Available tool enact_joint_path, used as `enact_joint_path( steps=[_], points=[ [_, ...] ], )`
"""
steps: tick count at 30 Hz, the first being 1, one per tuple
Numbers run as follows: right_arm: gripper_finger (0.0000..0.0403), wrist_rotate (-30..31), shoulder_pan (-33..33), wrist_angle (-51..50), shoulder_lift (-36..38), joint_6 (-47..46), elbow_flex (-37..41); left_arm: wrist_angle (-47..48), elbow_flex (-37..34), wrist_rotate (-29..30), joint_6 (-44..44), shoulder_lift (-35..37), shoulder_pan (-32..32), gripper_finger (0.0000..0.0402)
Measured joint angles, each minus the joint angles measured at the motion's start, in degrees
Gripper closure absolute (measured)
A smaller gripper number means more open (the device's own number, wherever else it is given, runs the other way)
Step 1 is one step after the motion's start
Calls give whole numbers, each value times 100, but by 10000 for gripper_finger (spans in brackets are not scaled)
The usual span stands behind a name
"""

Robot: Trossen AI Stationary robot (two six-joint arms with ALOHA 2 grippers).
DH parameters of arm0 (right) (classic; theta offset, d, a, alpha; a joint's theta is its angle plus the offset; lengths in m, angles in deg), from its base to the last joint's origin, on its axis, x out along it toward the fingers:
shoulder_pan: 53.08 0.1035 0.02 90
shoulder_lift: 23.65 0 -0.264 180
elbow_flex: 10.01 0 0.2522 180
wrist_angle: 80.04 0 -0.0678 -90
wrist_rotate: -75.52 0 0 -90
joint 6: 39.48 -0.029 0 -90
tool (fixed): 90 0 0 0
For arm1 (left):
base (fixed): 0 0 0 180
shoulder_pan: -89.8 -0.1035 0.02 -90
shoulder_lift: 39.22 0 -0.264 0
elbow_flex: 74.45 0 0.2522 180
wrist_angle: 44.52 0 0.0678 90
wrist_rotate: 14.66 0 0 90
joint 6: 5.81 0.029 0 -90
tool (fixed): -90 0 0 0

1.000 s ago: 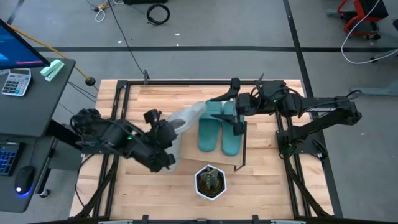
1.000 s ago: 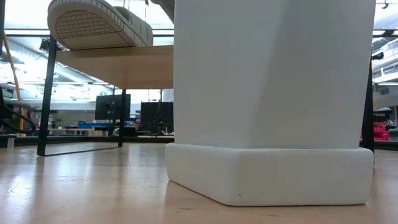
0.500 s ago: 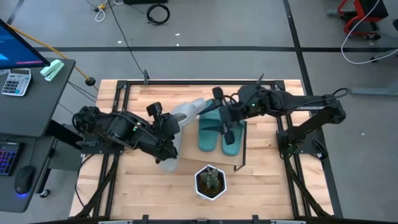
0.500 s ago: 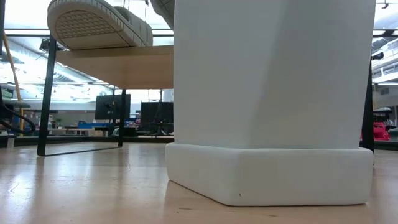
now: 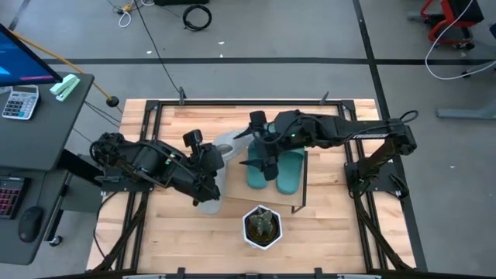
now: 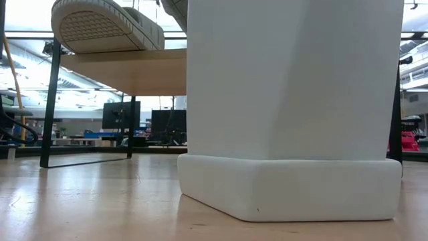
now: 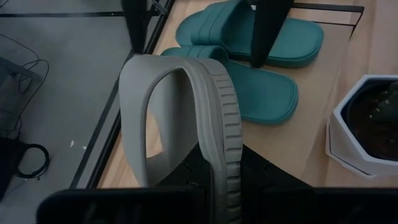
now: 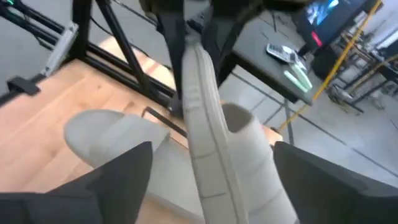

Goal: Pick and place slides into the shelf
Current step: Put the gray slide on the shelf

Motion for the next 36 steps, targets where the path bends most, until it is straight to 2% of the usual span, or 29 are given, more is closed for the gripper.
enact_joint_path(
  steps=[5,7,14,17,24,27,33,34,36],
  points=[
    [19,711,43,26,-56,158,-8,-2,0,2,0,0,0,361],
    [13,775,31,41,-58,190,-7,-4,0,2,0,0,0,361],
    [39,668,-1,50,-85,188,-9,-11,0,26,48,0,0,361],
    [63,439,1,60,-199,172,-7,-15,0,26,54,0,0,361],
    [128,364,3,79,-451,134,-4,4,1,-61,43,-1,4,361],
    [174,352,3,85,-449,109,-4,-9,1,-31,46,-2,4,361],
    [301,278,6,81,-419,104,7,-4,4,35,95,9,4,355],
    [316,276,6,79,-421,105,11,-16,7,-2,167,11,2,345],
    [317,258,10,63,-419,113,13,-165,7,-98,421,16,0,320]
  ],
)
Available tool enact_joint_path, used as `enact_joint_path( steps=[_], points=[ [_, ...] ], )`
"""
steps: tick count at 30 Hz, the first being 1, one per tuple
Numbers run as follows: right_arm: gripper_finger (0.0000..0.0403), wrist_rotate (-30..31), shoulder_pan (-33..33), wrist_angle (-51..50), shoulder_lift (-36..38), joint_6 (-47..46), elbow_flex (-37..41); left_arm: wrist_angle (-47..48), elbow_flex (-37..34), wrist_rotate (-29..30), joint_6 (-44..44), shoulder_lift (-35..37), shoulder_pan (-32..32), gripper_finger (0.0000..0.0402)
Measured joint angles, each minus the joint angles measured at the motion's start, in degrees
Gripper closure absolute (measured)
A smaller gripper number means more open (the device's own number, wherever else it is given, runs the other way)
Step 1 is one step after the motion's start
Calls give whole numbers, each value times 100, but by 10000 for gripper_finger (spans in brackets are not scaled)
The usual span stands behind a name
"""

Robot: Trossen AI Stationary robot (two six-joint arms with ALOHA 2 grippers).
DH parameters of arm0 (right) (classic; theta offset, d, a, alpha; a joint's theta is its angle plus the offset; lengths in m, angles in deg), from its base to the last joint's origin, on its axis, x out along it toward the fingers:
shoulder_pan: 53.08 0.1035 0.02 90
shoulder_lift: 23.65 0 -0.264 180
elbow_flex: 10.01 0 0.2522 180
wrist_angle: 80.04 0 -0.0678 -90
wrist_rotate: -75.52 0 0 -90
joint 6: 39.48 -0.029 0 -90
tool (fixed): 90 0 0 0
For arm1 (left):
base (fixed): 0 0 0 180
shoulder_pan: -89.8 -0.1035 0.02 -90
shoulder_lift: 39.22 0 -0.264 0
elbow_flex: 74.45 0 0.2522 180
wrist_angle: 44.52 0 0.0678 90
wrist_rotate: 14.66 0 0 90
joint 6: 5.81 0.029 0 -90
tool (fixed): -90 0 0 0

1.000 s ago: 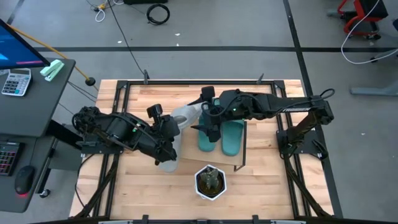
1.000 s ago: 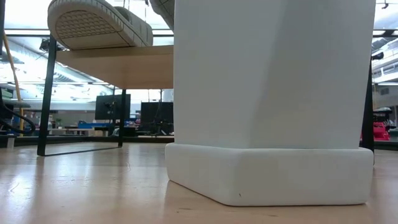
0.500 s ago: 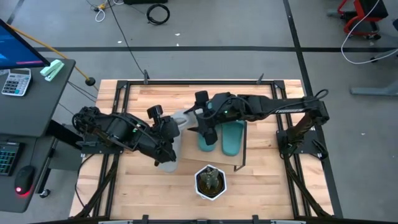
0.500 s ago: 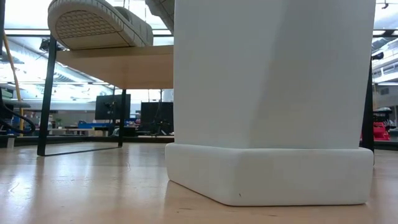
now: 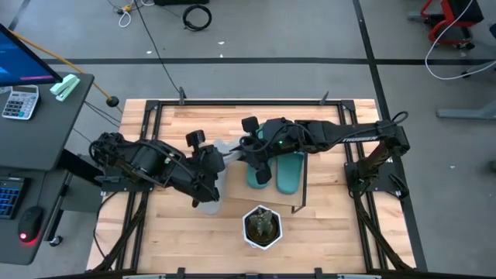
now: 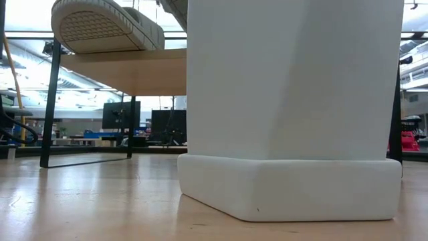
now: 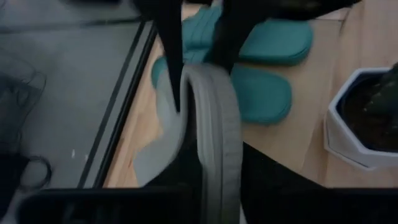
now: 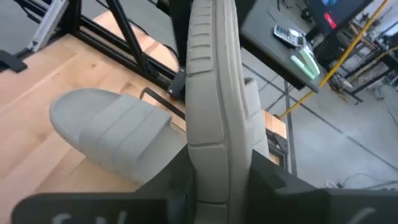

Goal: Pick and place slides into the shelf
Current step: Put the gray slide on the shelf

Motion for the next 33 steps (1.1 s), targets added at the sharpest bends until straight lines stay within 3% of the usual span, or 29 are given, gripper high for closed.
enact_joint_path(
  steps=[5,10,15,23,33],
  points=[
    [317,52,-9,61,0,478,0,-451,0,-176,217,169,9,266],
    [317,115,-37,-13,0,1231,0,-924,2,-206,156,618,41,244],
    [318,89,129,-29,0,2070,0,-1300,4,-286,-64,1221,131,252],
    [318,602,666,185,0,3605,0,-1273,4,-1341,-757,1808,359,272],
    [318,480,923,9,-33,3746,148,-1091,-9,-1461,-1115,1774,603,272]
  ],
)
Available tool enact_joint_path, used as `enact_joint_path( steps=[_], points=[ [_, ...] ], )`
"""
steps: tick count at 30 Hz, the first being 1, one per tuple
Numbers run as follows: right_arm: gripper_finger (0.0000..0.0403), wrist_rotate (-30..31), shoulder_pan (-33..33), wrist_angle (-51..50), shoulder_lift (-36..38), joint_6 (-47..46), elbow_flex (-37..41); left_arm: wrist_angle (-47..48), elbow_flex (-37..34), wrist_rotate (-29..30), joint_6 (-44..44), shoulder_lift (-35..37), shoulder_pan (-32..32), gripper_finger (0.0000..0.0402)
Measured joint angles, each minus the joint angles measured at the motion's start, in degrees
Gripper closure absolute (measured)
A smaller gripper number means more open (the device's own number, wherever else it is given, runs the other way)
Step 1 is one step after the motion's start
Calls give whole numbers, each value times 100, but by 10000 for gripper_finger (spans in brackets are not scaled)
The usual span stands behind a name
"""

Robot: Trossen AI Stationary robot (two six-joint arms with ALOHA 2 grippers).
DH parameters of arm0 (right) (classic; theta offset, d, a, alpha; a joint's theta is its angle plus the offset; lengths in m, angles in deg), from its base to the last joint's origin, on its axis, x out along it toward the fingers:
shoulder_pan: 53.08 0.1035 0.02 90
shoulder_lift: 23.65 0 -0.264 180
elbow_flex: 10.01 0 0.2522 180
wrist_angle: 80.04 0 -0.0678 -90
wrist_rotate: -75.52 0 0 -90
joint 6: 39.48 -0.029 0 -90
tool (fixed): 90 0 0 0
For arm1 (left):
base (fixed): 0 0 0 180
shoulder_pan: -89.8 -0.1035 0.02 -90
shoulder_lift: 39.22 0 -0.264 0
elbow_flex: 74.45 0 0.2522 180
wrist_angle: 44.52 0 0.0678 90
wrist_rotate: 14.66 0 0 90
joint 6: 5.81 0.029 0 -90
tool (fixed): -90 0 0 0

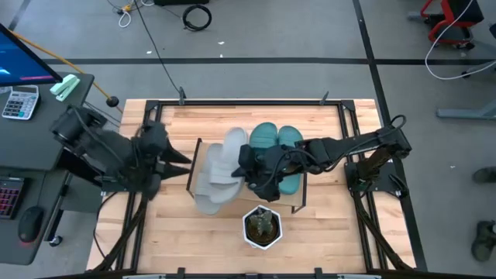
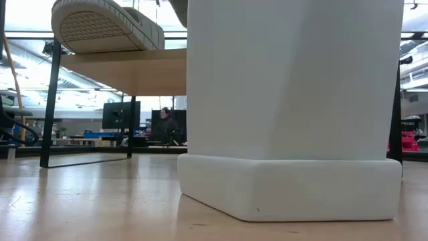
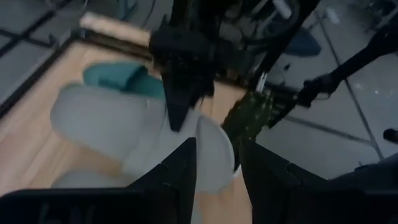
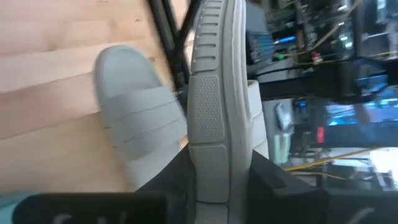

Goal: Pick and place slides into the shelf
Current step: Put the gray slide on the shelf

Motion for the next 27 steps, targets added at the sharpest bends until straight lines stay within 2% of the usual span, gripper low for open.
enact_joint_path(
  steps=[7,14,23,27],
  points=[
    [318,-21,-1,-156,-7,-133,24,1249,-12,-77,-950,-511,316,279],
    [318,-24,-1,-155,-7,-115,24,954,-433,-493,-1365,-798,542,291],
    [318,-23,-1,-190,-7,5,24,925,-1877,-320,-3867,-591,839,316],
    [318,-23,-1,-276,-6,-28,24,615,-2595,282,-5013,-277,1370,337]
  ],
)
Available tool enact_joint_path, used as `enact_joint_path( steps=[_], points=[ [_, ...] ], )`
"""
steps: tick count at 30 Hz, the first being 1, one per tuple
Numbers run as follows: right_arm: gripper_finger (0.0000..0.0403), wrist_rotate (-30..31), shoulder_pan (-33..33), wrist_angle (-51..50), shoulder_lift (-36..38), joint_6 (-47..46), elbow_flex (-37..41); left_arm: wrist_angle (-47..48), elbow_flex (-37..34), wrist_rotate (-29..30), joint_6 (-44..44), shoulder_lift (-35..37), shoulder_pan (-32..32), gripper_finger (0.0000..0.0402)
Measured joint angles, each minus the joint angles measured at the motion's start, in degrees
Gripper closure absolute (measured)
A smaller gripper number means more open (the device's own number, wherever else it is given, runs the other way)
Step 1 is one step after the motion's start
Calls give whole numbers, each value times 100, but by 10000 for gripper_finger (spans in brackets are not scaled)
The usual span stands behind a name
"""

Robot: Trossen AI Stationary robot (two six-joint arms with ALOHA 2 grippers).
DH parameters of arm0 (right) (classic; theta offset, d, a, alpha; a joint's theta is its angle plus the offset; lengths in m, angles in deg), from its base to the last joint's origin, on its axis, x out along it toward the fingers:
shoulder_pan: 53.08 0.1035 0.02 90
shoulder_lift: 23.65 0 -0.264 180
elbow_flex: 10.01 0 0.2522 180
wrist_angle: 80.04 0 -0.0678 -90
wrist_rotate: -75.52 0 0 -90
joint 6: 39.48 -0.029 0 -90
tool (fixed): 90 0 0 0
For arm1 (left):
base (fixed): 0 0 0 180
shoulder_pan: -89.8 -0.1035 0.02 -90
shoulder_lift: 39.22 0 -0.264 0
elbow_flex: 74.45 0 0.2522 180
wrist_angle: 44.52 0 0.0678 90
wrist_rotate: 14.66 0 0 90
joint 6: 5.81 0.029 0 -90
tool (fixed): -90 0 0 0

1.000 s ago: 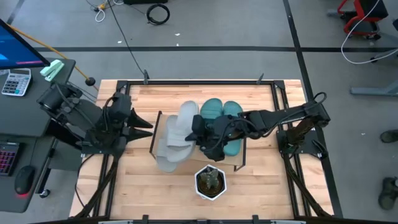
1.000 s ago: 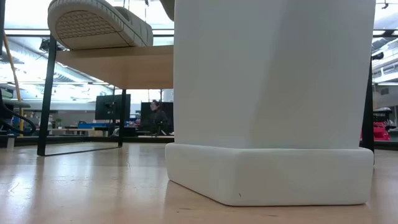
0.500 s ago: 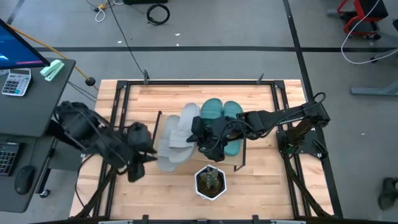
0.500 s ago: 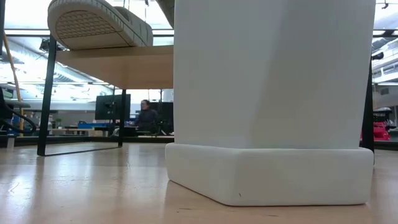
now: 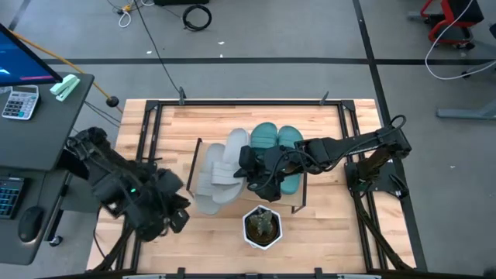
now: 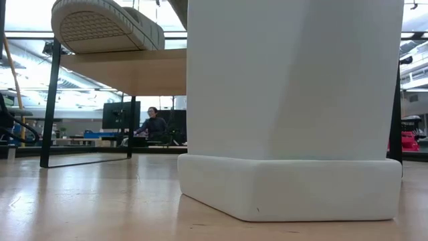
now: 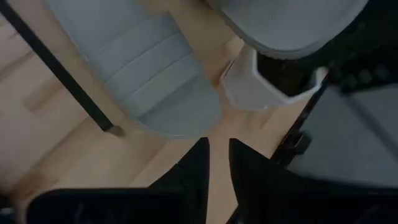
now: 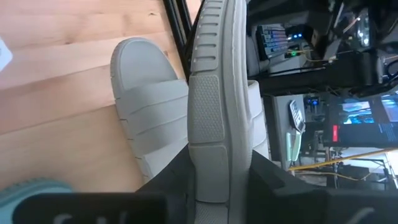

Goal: Pick and place slides into the shelf
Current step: Put the gray slide on the shelf

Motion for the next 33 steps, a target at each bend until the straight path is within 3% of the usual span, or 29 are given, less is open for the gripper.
enact_joint_path(
  steps=[5,11,16,23,33],
  points=[
    [318,0,0,-40,1,-42,0,-472,-934,1862,-1635,620,891,367],
    [318,-7,0,40,-1,170,0,-1522,-2694,4443,-3990,1444,1827,392],
    [319,-101,-2,205,-1,201,0,-3683,-4074,6105,-4329,1798,1945,385],
    [319,-119,-4,422,-1,210,0,-5532,-4850,6193,-4325,1821,1567,349],
    [319,-130,-7,481,0,162,0,-6047,-4865,5882,-4048,1825,1596,266]
  ],
)
